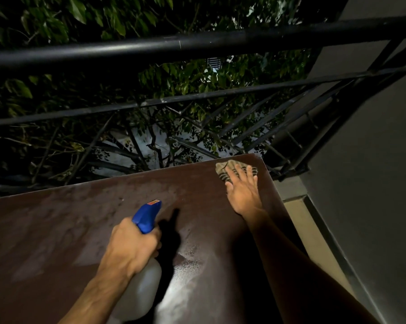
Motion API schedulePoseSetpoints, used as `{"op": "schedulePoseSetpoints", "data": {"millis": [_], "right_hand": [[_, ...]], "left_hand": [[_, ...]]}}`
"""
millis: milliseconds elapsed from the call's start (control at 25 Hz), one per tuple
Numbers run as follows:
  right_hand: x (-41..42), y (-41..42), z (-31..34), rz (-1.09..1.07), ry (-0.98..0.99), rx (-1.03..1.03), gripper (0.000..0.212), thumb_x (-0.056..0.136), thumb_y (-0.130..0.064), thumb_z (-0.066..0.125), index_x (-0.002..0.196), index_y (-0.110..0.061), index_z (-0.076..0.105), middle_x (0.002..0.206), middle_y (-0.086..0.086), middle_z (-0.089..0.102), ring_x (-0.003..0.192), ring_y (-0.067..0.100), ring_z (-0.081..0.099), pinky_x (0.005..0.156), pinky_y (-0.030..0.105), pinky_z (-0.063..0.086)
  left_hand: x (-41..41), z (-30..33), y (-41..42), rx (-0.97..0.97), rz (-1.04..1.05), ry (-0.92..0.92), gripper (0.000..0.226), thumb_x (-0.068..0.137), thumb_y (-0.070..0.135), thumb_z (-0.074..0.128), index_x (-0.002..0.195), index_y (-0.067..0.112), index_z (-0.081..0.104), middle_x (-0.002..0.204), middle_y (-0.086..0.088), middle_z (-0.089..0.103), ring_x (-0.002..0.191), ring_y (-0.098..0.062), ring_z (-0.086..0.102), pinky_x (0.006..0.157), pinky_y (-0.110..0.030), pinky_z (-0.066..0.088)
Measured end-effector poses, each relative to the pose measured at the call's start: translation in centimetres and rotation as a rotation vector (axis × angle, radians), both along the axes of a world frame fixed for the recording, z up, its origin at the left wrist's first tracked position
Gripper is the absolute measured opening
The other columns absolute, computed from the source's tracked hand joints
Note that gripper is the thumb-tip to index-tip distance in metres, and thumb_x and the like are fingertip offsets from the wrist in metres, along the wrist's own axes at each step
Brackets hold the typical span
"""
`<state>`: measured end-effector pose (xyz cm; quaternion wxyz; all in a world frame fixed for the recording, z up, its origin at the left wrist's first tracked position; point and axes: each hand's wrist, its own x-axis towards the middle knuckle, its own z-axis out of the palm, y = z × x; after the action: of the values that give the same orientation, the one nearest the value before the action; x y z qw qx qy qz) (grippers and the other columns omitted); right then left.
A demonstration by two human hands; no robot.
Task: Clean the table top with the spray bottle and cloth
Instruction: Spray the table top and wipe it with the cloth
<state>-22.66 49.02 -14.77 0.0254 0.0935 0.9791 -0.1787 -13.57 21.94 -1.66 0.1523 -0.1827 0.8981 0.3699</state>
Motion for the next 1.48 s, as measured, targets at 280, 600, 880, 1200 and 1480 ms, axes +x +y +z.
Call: {"op": "schedulePoseSetpoints", "data": {"millis": [280, 600, 880, 1200, 1480], "right_hand": [[9.2, -15.8, -1.2, 0.541, 0.100, -0.045, 0.058, 0.088, -0.032, 0.033, 0.146, -0.024, 0.039, 0.155, 0.003, 0.032, 0.148, 0.032, 0.009, 0.118, 0.054, 0.011], [9.4, -18.4, -2.3, 0.494, 0.196, -0.014, 0.053, 0.091, -0.035, 0.034, 0.142, -0.032, 0.048, 0.154, -0.005, 0.036, 0.147, 0.023, 0.013, 0.120, 0.047, 0.010], [4.9, -16.9, -0.7, 0.022, 0.075, 0.030, 0.052, 0.100, -0.025, 0.042, 0.151, -0.026, 0.033, 0.160, 0.003, 0.021, 0.147, 0.036, 0.006, 0.117, 0.050, 0.006], [8.9, -30.2, -0.8, 0.332, 0.050, 0.043, 0.055, 0.086, -0.036, 0.036, 0.137, -0.028, 0.055, 0.146, 0.005, 0.049, 0.135, 0.038, 0.041, 0.104, 0.060, 0.034], [10.0, -35.2, -1.9, 0.865, 0.167, 0.090, 0.045, 0.094, -0.029, 0.041, 0.138, -0.032, 0.048, 0.155, -0.001, 0.035, 0.145, 0.030, 0.020, 0.114, 0.055, 0.022]], "left_hand": [[0.7, 0.6, -2.0, 0.026, 0.076, 0.016, 0.017, 0.081, 0.017, 0.066, 0.070, 0.005, 0.072, 0.055, -0.004, 0.074, 0.057, -0.016, 0.071, 0.058, -0.031, 0.052], [1.4, 0.8, -8.1, 0.061, 0.111, 0.027, 0.012, 0.078, 0.016, 0.065, 0.072, 0.008, 0.072, 0.059, -0.005, 0.075, 0.060, -0.017, 0.072, 0.056, -0.029, 0.050], [2.8, 1.6, -16.3, -0.005, 0.078, -0.018, 0.026, 0.064, 0.028, 0.059, 0.080, 0.012, 0.072, 0.061, -0.008, 0.074, 0.062, -0.022, 0.071, 0.060, -0.032, 0.056], [2.5, 0.8, -23.0, 0.005, 0.077, -0.004, 0.013, 0.076, 0.016, 0.064, 0.072, 0.006, 0.072, 0.057, -0.004, 0.075, 0.058, -0.014, 0.070, 0.054, -0.027, 0.049], [2.1, 0.3, -27.0, -0.043, 0.061, -0.003, 0.014, 0.074, 0.021, 0.065, 0.070, 0.007, 0.069, 0.062, -0.008, 0.073, 0.065, -0.025, 0.069, 0.055, -0.031, 0.046]]}}
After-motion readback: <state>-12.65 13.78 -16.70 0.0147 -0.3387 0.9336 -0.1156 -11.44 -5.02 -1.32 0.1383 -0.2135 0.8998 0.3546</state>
